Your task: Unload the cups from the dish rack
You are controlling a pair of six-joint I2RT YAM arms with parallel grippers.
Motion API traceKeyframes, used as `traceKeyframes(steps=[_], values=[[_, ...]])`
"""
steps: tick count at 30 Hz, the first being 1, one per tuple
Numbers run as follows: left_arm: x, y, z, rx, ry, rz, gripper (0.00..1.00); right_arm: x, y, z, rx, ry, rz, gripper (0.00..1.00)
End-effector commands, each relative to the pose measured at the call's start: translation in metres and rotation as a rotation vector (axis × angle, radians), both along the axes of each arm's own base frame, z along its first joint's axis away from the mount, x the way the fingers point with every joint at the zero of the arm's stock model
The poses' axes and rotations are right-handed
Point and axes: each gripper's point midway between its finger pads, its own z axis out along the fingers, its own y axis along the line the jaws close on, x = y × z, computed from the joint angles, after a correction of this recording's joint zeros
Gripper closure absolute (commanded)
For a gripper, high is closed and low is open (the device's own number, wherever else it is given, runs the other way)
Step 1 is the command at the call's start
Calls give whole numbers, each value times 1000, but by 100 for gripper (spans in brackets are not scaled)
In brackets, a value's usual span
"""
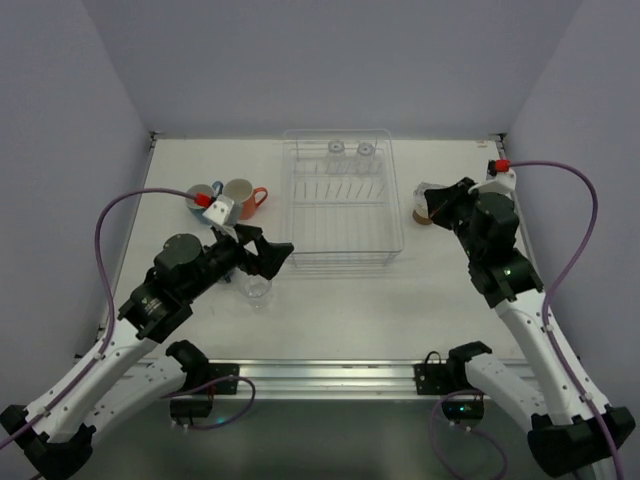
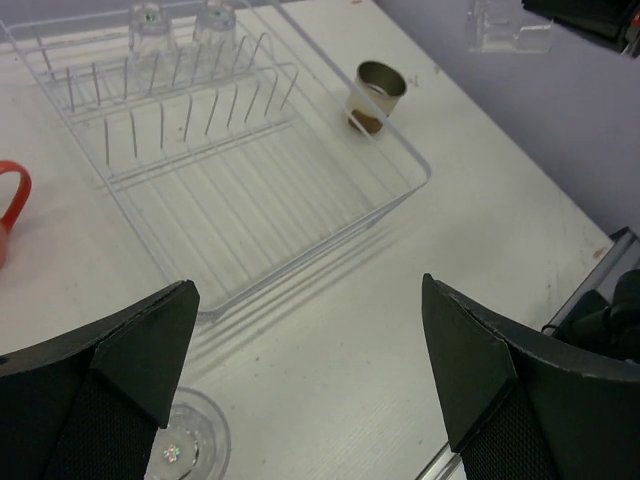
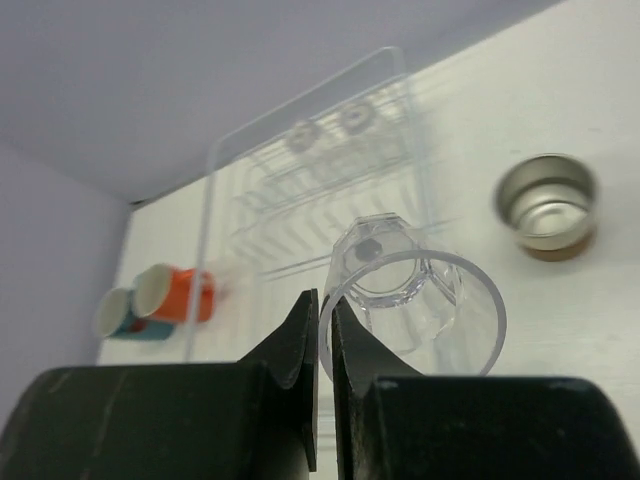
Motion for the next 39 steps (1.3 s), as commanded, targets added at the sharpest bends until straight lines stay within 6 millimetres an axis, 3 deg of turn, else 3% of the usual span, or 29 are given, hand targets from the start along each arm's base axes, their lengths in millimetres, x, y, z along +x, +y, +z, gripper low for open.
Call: traceKeyframes(steps=[1, 3, 8, 15, 18, 28, 33, 39], values=[[0, 16, -38, 168, 21, 24, 0, 7, -69, -31, -301, 183, -259, 100], [-3, 12, -39, 161, 18, -6, 0, 19, -97, -52, -366, 306, -337, 100], [-16, 0, -36, 152, 3, -83, 0, 32, -128, -106, -432, 520, -371, 100], [-24, 3, -34, 158, -17, -68, 0, 49, -124, -179, -368, 679, -299, 100], [-25, 3, -34, 157, -18, -66, 0, 57, -123, -201, -368, 727, -277, 100], [-23, 1, -39, 170, -3, -68, 0, 55, -116, -219, -354, 770, -234, 98], [-20, 1, -42, 178, 5, -61, 0, 50, -117, -223, -369, 787, -229, 79], [-13, 2, -50, 199, 33, -46, 0, 50, -116, -210, -359, 746, -233, 61]])
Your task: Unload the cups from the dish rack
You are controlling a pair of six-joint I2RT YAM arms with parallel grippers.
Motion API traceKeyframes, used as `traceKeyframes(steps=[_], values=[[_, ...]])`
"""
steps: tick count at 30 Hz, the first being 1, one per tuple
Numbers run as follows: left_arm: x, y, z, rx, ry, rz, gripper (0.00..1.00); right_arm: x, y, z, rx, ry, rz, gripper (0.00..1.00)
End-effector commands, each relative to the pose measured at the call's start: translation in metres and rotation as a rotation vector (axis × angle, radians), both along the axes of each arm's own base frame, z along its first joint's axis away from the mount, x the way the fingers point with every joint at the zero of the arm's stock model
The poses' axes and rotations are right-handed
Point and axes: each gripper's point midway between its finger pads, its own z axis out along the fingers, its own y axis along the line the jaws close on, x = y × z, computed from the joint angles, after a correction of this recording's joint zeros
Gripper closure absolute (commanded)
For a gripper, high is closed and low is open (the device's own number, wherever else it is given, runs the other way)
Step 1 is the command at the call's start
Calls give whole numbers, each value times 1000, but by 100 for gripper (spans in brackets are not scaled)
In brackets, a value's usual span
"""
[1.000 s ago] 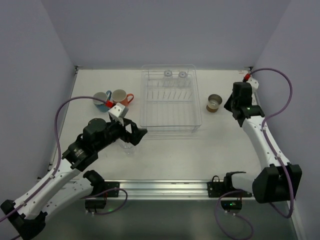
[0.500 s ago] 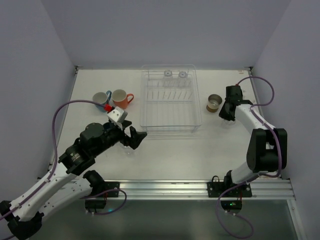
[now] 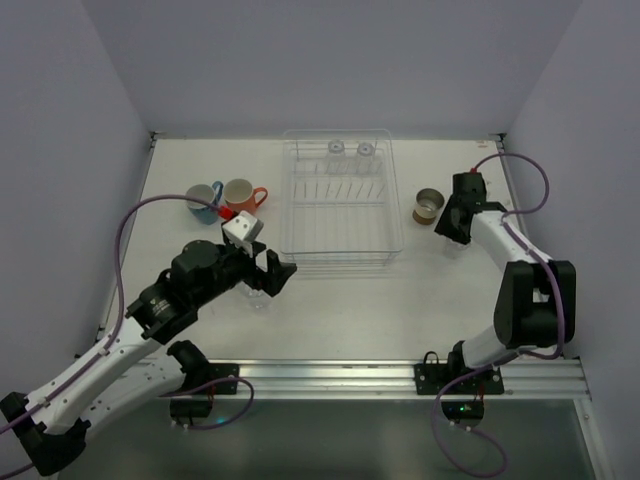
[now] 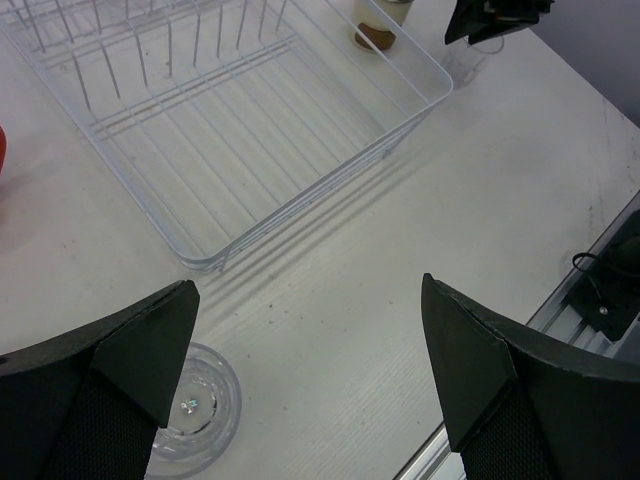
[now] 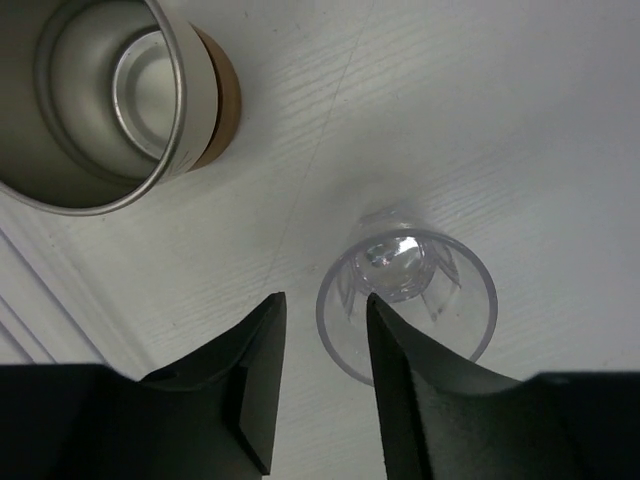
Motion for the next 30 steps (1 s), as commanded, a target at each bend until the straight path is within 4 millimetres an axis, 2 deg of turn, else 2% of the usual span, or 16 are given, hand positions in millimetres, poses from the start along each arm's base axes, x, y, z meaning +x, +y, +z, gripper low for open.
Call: traceKeyframes(steps=[1, 8, 10, 12, 13, 14, 16, 17, 18, 20, 24, 26, 27, 28, 29, 30], values=[[8, 5, -1, 16, -6, 31, 0, 7, 2, 30, 10, -102, 14, 57], [19, -13, 4, -2, 37, 10, 0, 1, 24, 121, 117, -406, 81, 21], [24, -24, 11, -9, 50, -10, 0, -11, 43, 159, 198, -554, 145, 17], [35, -32, 10, 6, 75, -3, 0, -22, 56, 170, 278, -645, 168, 16], [42, -34, 12, 12, 74, 16, 0, -35, 67, 190, 312, -724, 206, 16], [50, -38, 28, -4, 56, 31, 0, -43, 77, 195, 351, -754, 244, 16], [70, -49, 21, 24, 91, 68, 0, -57, 94, 192, 420, -792, 284, 16], [82, -53, 37, 2, 77, 104, 0, -67, 102, 195, 448, -825, 319, 17], [96, -62, 21, 37, 116, 123, 0, -72, 107, 195, 471, -835, 328, 18], [118, -70, 20, 46, 119, 172, 0, -84, 118, 200, 503, -867, 374, 18], [184, -102, 15, 94, 110, 279, 0, -101, 136, 192, 584, -877, 444, 19], [208, -106, 13, 120, 88, 347, 0, -108, 143, 187, 611, -864, 480, 19], [224, -113, -12, 167, 111, 368, 0, -111, 145, 183, 616, -856, 494, 19], [239, -118, 6, 143, 72, 402, 0, -114, 147, 182, 623, -852, 509, 19], [249, -121, 5, 151, 62, 420, 0, -116, 148, 179, 623, -845, 514, 19], [263, -127, -21, 193, 82, 437, 1, -119, 147, 180, 620, -853, 522, 19]])
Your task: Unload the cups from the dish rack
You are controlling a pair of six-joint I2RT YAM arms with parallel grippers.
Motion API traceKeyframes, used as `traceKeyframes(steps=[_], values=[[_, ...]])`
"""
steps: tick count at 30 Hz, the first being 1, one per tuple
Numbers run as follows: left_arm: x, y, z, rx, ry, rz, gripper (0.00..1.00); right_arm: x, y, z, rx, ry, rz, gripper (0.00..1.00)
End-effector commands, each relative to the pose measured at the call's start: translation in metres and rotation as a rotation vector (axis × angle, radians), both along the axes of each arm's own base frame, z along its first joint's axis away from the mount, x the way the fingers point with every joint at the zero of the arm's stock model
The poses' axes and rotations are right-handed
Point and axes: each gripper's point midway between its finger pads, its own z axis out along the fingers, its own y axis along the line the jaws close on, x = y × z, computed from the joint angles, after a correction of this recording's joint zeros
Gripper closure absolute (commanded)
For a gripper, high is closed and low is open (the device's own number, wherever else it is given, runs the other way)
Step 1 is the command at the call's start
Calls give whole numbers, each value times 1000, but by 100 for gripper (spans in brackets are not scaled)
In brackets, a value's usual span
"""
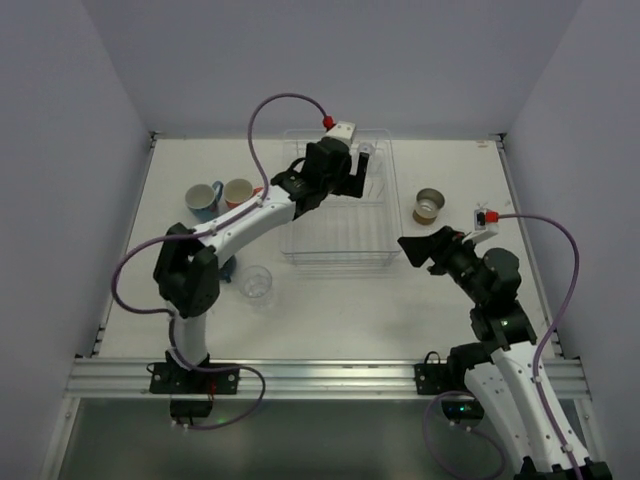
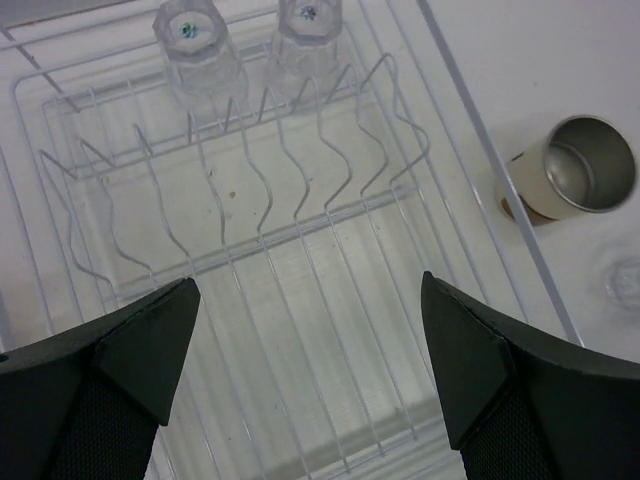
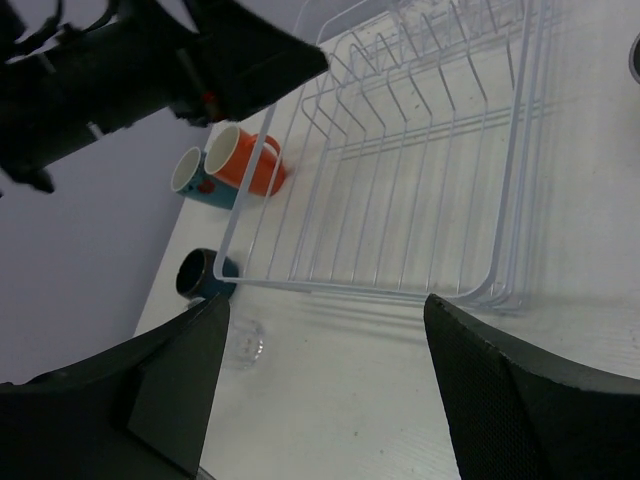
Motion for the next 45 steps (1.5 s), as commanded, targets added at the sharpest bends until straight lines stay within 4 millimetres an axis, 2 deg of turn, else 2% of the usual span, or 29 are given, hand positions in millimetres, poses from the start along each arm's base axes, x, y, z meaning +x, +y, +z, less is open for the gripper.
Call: traceKeyframes(steps=[1, 2, 3, 4, 5, 6, 7, 8, 9, 11, 12, 15, 18, 20, 22, 23, 24, 25, 26, 27, 31, 36, 45], values=[[55, -1, 25, 18, -116, 157, 1, -12, 12, 18, 31, -76, 82, 19], [65, -2, 26, 32, -131, 170, 1, -14, 12, 17, 26, -74, 88, 19], [78, -4, 0, 80, -111, 188, 1, -16, 13, 18, 27, -77, 96, 19], [93, -7, 19, 61, -157, 220, 1, -19, 15, 19, 27, -84, 112, 20], [101, -8, 18, 69, -166, 229, 2, -21, 16, 19, 27, -83, 122, 20], [112, -12, -5, 102, -148, 239, 2, -22, 17, 17, 25, -80, 133, 20], [122, -8, -7, 114, -161, 267, 2, -24, 19, 17, 24, -79, 144, 20], [131, -9, 6, 114, -205, 278, 2, -26, 21, 14, 23, -71, 160, 20], [141, -12, -6, 125, -224, 292, 3, -28, 22, 14, 26, -70, 170, 20], [155, -5, -3, 147, -271, 331, 4, -34, 27, 14, 28, -69, 213, 21], [165, -1, -16, 154, -271, 346, 5, -36, 28, 13, 26, -68, 226, 21], [181, 7, -30, 126, -265, 372, 11, -42, 30, 13, 15, -66, 246, 21], [196, 12, -40, 48, -256, 369, 11, -46, 30, 17, 4, -76, 263, 21], [202, 4, -49, 8, -252, 331, 12, -49, 32, 18, 3, -74, 275, 21], [209, -3, -42, -29, -280, 319, 14, -52, 35, 17, 8, -68, 299, 22], [212, -5, -53, -27, -275, 313, 14, -53, 35, 15, 8, -63, 302, 22], [216, -10, -49, -52, -292, 298, 15, -53, 36, 13, 7, -59, 302, 22], [217, -12, -52, -61, -292, 294, 17, -52, 36, 7, 5, -46, 303, 22], [218, -14, -64, -54, -282, 287, 18, -52, 36, 5, 3, -41, 303, 22], [222, -16, -59, -83, -308, 288, 18, -52, 36, 1, 3, -30, 306, 22], [230, -17, -76, -125, -301, 297, 22, -55, 40, -8, 6, 6, 330, 22], [239, -11, -77, -171, -321, 320, 28, -58, 42, -8, -1, 14, 342, 23], [239, -1, -70, -130, -369, 341, 54, -57, 44, -13, -7, 25, 355, 23]])
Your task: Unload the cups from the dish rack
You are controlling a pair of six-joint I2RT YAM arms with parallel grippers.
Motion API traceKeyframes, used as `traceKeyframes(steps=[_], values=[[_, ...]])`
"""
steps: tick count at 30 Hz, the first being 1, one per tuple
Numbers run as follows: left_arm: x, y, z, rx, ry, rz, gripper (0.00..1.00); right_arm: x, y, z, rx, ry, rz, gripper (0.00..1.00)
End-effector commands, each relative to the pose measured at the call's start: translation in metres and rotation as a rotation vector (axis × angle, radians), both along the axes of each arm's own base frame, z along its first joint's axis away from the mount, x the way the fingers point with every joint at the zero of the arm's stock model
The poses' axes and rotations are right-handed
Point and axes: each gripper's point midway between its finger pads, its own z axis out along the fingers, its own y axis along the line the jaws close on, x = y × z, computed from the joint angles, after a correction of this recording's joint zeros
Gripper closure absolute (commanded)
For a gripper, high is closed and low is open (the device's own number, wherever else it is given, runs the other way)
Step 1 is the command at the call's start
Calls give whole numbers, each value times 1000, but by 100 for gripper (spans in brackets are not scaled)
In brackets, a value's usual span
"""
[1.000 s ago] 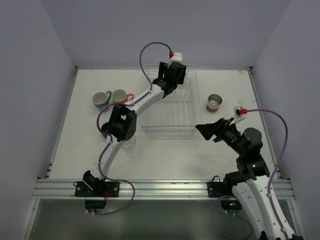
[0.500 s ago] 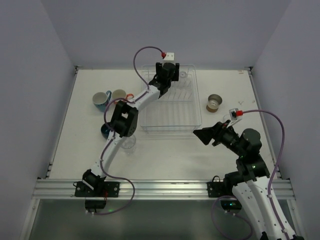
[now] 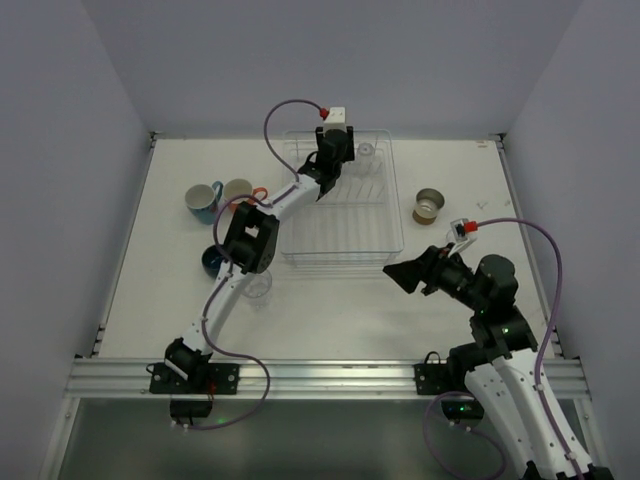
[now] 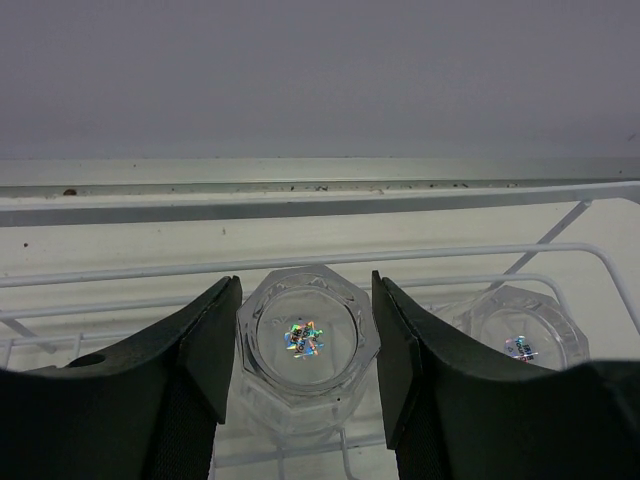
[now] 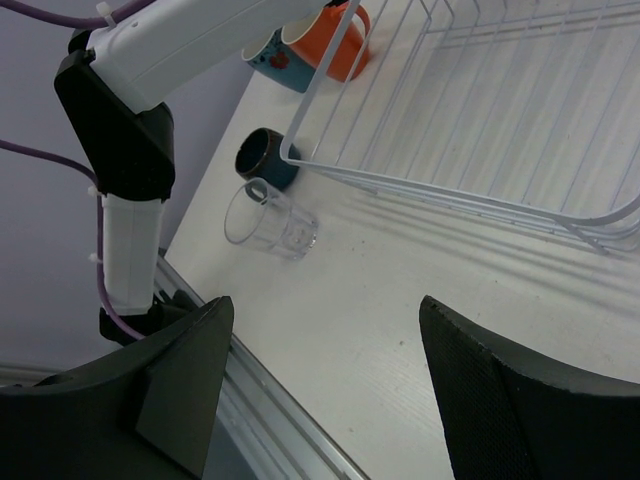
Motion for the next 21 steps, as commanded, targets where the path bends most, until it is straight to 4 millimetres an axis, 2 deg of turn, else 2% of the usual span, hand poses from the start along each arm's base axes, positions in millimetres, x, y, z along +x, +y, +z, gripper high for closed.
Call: traceKeyframes(steps=[1, 3, 5, 6, 7, 12, 13, 15, 16, 19, 21], values=[[7, 8, 43, -15, -108, 33, 58, -3, 3, 2, -6, -18, 31, 23], [6, 10, 37, 9, -98, 34, 64, -3, 3, 4, -4, -23, 26, 23], [3, 11, 45, 18, -105, 26, 69, -3, 2, 6, -4, -27, 22, 23], [0, 13, 38, 38, -94, 24, 71, -2, 2, 7, -5, -27, 19, 23], [-4, 13, 53, 30, -112, 18, 71, -1, 2, 6, -7, -29, 16, 23], [-19, 11, 98, -13, -180, -21, 73, 3, 2, 3, 2, -18, 7, 23], [-24, 13, 122, -30, -214, -23, 73, 4, 4, 5, 20, -24, 7, 23], [-31, 12, 133, -43, -243, -40, 73, 6, 5, 1, 27, -18, 7, 23], [-35, 14, 151, -55, -271, -44, 73, 7, 6, -3, 31, -5, 6, 23], [-40, 19, 167, -51, -307, -42, 75, 9, 8, -10, 29, 7, 8, 23], [-41, 21, 169, -41, -310, -38, 76, 11, 8, -11, 27, 10, 1, 23]])
